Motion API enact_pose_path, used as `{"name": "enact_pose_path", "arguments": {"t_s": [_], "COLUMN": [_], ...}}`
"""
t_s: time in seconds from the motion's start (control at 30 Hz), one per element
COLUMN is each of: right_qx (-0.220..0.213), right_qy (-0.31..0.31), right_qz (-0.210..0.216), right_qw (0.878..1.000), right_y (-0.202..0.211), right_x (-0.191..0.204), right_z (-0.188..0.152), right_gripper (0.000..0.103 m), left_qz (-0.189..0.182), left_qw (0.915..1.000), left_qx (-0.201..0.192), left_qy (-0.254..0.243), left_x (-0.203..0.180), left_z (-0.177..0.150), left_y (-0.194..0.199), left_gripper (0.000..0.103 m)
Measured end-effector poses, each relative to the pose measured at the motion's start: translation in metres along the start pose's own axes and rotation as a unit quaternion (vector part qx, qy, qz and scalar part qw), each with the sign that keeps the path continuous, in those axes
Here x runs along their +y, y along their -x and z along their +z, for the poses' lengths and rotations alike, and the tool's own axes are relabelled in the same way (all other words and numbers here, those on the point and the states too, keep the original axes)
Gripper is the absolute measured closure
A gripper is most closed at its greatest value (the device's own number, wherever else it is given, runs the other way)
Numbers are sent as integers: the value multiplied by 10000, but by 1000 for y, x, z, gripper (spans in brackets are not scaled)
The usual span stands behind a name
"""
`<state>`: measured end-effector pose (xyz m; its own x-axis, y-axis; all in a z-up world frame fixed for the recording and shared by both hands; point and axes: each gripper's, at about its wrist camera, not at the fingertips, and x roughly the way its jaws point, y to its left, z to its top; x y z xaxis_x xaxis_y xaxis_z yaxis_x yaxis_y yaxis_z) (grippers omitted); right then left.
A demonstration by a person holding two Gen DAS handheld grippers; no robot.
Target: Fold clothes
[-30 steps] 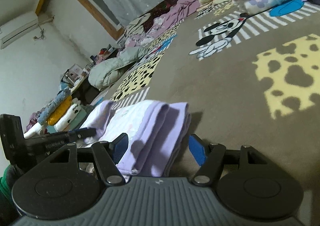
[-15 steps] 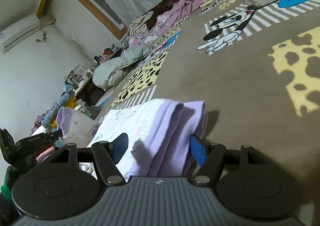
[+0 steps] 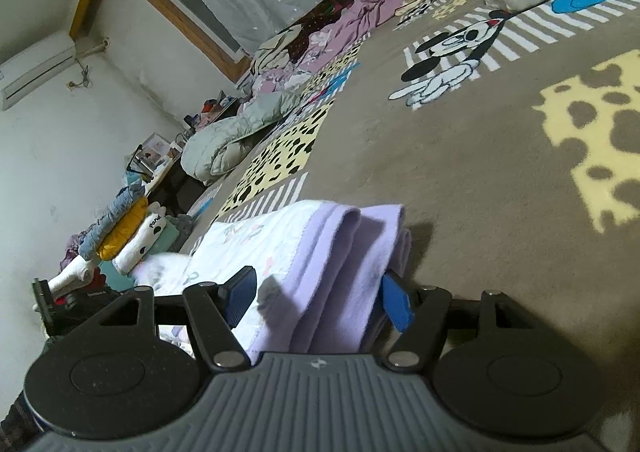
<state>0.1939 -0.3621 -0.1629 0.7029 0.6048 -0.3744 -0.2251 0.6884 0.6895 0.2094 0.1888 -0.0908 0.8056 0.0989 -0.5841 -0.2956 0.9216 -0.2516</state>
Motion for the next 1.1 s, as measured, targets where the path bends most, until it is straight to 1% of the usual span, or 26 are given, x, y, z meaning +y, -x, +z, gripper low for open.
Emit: {"name": "enact_pose_path", "arguments": {"t_s": [0.07, 0.1, 0.13, 0.2, 0.27, 0.3, 0.37, 0.47, 0.53, 0.63, 0.77, 0.83, 0.93, 1.0, 1.03, 1.1], "right_qx": [-17, -44, -73, -130, -188, -217, -274, -360, -431, -505, -526, -514, -509, -511, -511, -492], "right_qy": [-22, -39, -56, -90, -124, -141, -175, -226, -280, -280, -56, 4, 3, -25, -39, -51], "right_qz": [-2, -12, -23, -45, -67, -78, -100, -133, -160, -233, -452, -459, -418, -405, -401, -397], "right_qw": [10000, 10000, 10000, 9999, 9997, 9996, 9994, 9990, 9986, 9981, 9976, 9976, 9978, 9979, 9979, 9980], "right_y": [1, 2, 4, 7, 10, 12, 15, 20, 25, 34, 41, 43, 46, 48, 48, 50], "right_x": [-1, -2, -3, -5, -6, -7, -9, -11, -14, -17, -12, -12, -12, -14, -15, -14], "right_z": [0, 1, 1, 3, 4, 4, 5, 7, 7, 8, 8, 7, 8, 8, 8, 8], "right_gripper": [35, 35, 35, 35, 35, 35, 35, 35, 35, 35, 34, 34, 34, 34, 34, 34], "left_qz": [166, 207, 208, 198, 133, 58, -119, -477, -702, -1028, -1468, -1656, -1896, -2030, -2095, -2202], "left_qw": [9998, 9997, 9998, 9998, 9999, 9999, 9995, 9961, 9908, 9793, 9594, 9469, 9231, 9092, 9034, 8948], "left_qx": [73, 82, 55, 4, -40, -47, -47, -57, -63, -57, -19, -3, 20, 61, 83, 126], "left_qy": [22, 34, 52, 68, 4, -81, -303, -743, -1153, -1741, -2409, -2755, -3347, -3634, -3740, -3881], "left_x": [3, 4, 5, 4, -1, -7, -24, -57, -85, -128, -181, -204, -236, -252, -259, -270], "left_z": [1, 1, 2, 2, 0, -2, -8, -22, -35, -57, -88, -105, -133, -149, -156, -165], "left_y": [-4, -4, -1, 5, 14, 19, 29, 47, 59, 74, 90, 95, 101, 102, 102, 100], "left_gripper": [93, 93, 90, 85, 74, 72, 56, 54, 54, 52, 49, 48, 48, 48, 48, 48]}}
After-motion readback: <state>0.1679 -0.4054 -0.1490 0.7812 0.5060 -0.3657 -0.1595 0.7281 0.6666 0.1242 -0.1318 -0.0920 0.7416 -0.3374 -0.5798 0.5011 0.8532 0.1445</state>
